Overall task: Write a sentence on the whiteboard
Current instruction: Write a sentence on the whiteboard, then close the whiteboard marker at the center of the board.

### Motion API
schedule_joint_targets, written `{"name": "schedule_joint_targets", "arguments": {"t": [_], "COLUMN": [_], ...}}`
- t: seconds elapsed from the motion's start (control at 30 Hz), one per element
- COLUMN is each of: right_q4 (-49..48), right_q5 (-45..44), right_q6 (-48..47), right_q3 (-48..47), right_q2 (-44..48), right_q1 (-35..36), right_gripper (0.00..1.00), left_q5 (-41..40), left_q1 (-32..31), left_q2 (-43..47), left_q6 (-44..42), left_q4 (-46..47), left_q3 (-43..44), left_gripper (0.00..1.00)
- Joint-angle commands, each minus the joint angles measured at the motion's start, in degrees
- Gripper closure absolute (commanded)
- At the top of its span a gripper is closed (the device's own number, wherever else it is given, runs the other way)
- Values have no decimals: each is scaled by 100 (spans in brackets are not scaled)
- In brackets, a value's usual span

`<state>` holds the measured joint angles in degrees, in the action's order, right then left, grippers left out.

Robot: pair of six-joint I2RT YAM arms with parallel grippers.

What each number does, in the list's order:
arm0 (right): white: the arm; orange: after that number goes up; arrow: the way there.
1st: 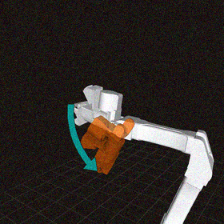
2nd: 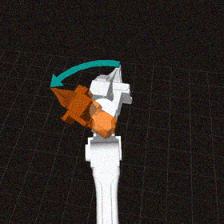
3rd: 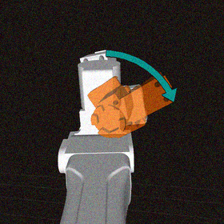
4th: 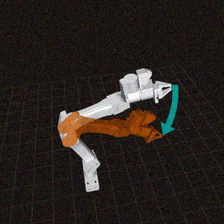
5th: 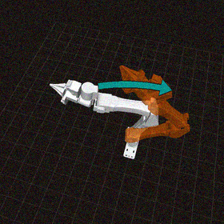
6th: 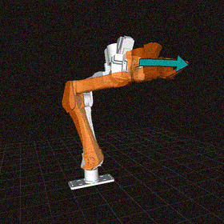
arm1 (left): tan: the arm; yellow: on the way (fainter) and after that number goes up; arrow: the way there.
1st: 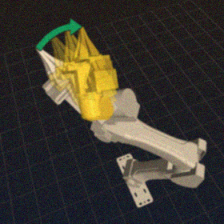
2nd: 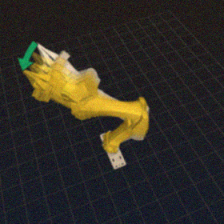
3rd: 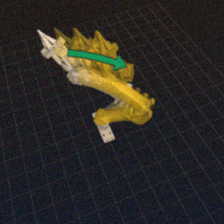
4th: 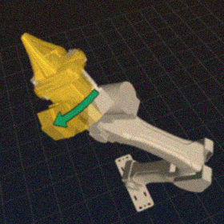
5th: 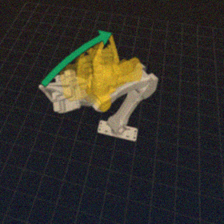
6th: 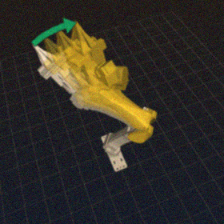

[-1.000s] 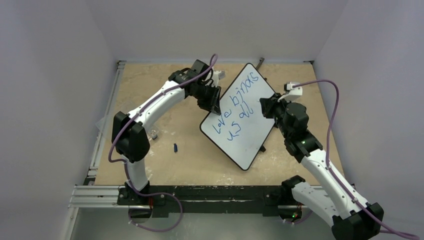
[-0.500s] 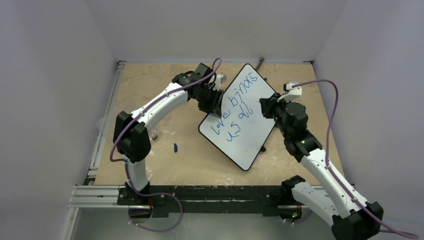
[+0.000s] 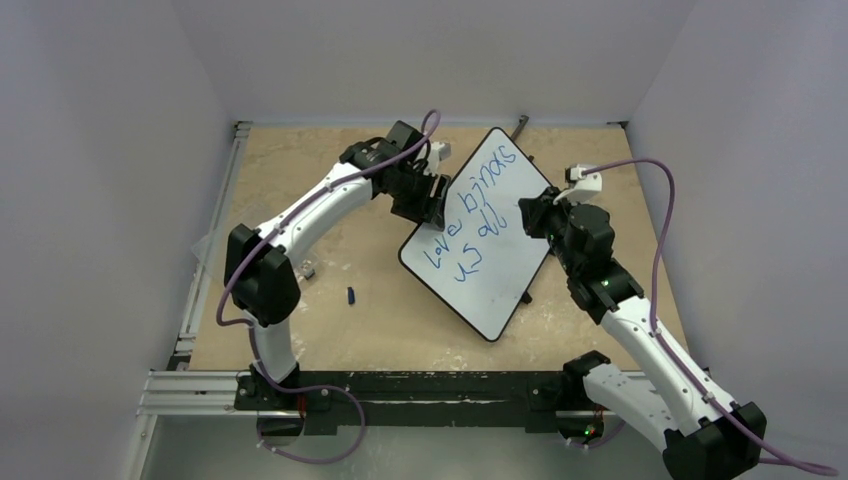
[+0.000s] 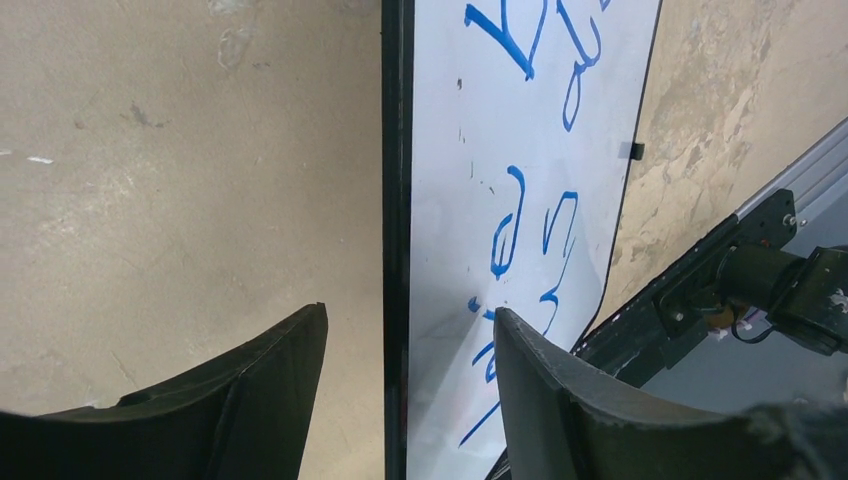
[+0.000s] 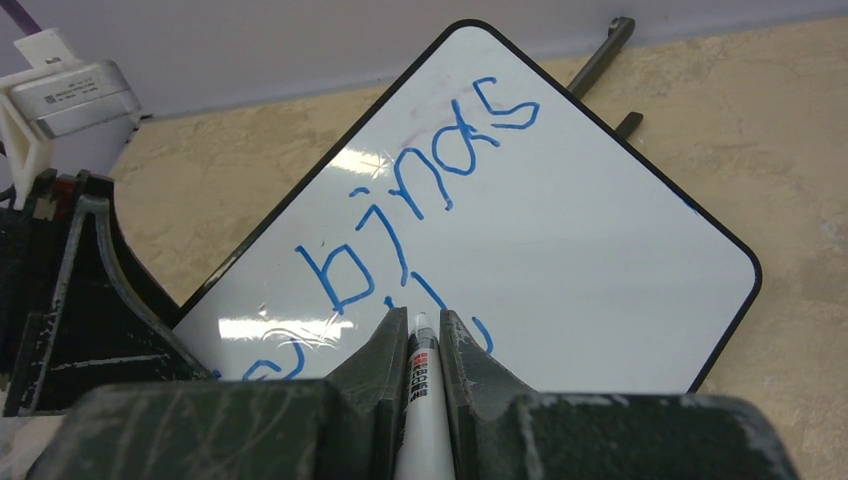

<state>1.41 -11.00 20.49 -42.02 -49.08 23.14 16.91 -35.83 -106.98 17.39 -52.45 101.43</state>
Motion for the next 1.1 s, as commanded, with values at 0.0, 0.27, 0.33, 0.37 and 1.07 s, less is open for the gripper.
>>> {"name": "schedule_joint_targets", "arguments": {"t": [0.0,0.27,0.33,0.37,1.07], "right_q4": [64,99,144,159,654], "right_q5": [-124,-128,-139,-139,274], "right_q6": [-48,-65,-102,-119,-131], "right_q3": [-178,-294,-365,-412,-1203], "right_q2": [83,53,23,9,47], "right_q1": [16,15,16,11,10], "right_gripper": [100,100,100,100,100], "left_q5": [-179,-980,-1126,-1183,-2434], "left_q1": [54,88,120,141,689], "left_q2": [581,1396,1645,1777,4968], "left_q6": [-169,-126,-131,-124,1101], "left_q4": [-176,-476,-552,-570,64], "left_q3": [237,74,-4,-61,-3868], "left_gripper": [38,18,18,18,43]}}
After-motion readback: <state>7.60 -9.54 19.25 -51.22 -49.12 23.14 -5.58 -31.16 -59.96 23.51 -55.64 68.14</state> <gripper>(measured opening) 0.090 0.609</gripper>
